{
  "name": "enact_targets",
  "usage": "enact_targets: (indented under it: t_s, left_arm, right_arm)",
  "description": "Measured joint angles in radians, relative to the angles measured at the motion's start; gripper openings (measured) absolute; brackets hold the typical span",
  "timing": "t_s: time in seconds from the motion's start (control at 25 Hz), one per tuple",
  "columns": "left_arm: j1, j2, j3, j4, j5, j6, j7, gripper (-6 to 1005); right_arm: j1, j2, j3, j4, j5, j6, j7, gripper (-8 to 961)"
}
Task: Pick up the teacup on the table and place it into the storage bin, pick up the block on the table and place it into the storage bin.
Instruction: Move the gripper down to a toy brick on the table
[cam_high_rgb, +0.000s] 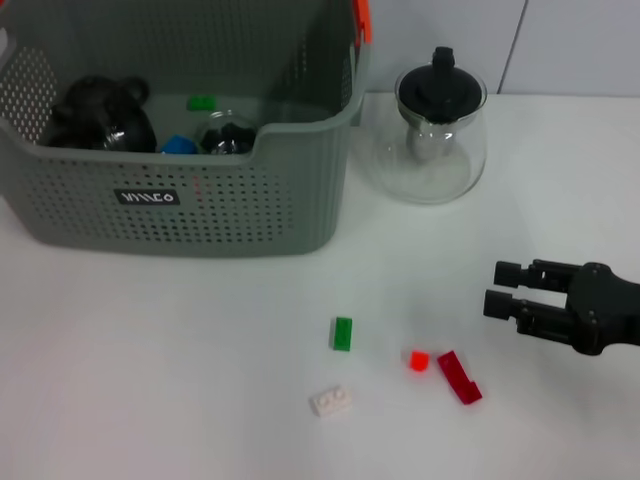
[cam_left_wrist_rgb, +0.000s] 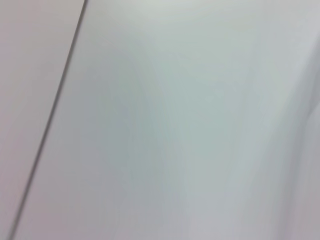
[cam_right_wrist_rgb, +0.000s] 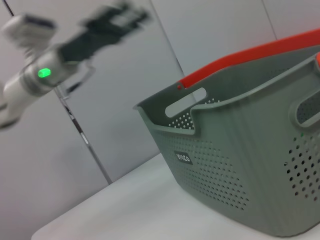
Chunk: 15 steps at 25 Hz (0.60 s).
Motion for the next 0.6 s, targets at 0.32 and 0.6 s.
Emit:
enact_targets:
  t_s: [0.32,0.6]
  left_arm:
    - [0.087,-0.023,0.003,-0.108,0.054,0.243,0.283,797]
    - [0.137,-0.094,0.198,-0.092,0.53,0.193,0.427,794]
  right_arm:
    - [0.005,0.002,-0.001,0.0,0.0,0.002,0.002,582]
    - [0.01,0.001,-0.002,0.0,0.0,0.001,0.006,582]
